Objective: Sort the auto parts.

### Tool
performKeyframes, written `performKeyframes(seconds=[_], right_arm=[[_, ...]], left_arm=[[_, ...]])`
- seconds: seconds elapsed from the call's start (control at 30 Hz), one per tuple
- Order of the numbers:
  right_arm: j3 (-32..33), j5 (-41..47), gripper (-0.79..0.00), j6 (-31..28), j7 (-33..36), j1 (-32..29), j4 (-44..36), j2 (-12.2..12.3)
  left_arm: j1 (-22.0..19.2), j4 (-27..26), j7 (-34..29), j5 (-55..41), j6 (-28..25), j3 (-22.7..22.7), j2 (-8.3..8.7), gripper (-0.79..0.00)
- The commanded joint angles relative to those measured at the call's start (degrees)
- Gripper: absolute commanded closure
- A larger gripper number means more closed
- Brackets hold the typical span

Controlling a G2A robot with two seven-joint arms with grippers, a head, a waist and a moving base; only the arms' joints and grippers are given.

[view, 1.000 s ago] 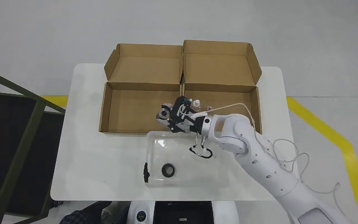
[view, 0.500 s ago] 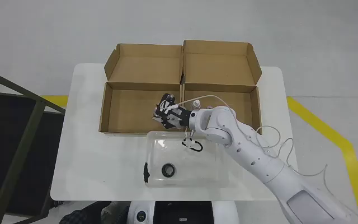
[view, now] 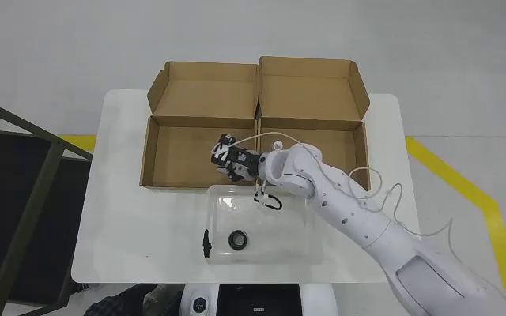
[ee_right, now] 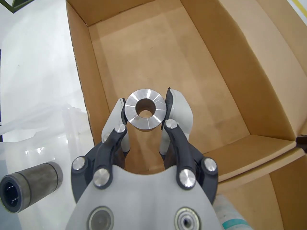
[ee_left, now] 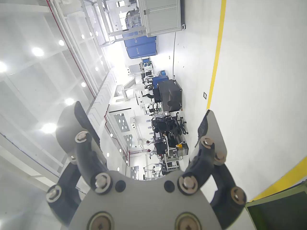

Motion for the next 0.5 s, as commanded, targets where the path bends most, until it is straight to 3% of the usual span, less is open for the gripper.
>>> performKeyframes(seconds=[0.0, 0.07, 0.17, 0.37, 0.47], right_arm=[[0.0, -0.1, 0.0, 0.0, 0.9, 0.2, 0.3, -0.2], [-0.1, 0.2, -0.012, -0.2, 2.3, 0.3, 0.8, -0.4], [-0.2, 0.7, -0.105, -0.7, 3.9, 0.6, 1.4, -0.7], [-0.7, 0.4, -0.209, -0.8, 6.2, 1.3, 2.2, -1.4], [-0.8, 0.3, -0.225, -0.9, 7.2, 1.6, 2.7, -1.8]], left_arm=[[0.0, 0.0, 0.0, 0.0, 0.0, 0.0, 0.0, -0.785], [0.0, 0.0, 0.0, 0.0, 0.0, 0.0, 0.0, -0.785], [0.0, 0.0, 0.0, 0.0, 0.0, 0.0, 0.0, -0.785], [0.0, 0.0, 0.0, 0.0, 0.0, 0.0, 0.0, -0.785], [0.0, 0.0, 0.0, 0.0, 0.0, 0.0, 0.0, -0.785]])
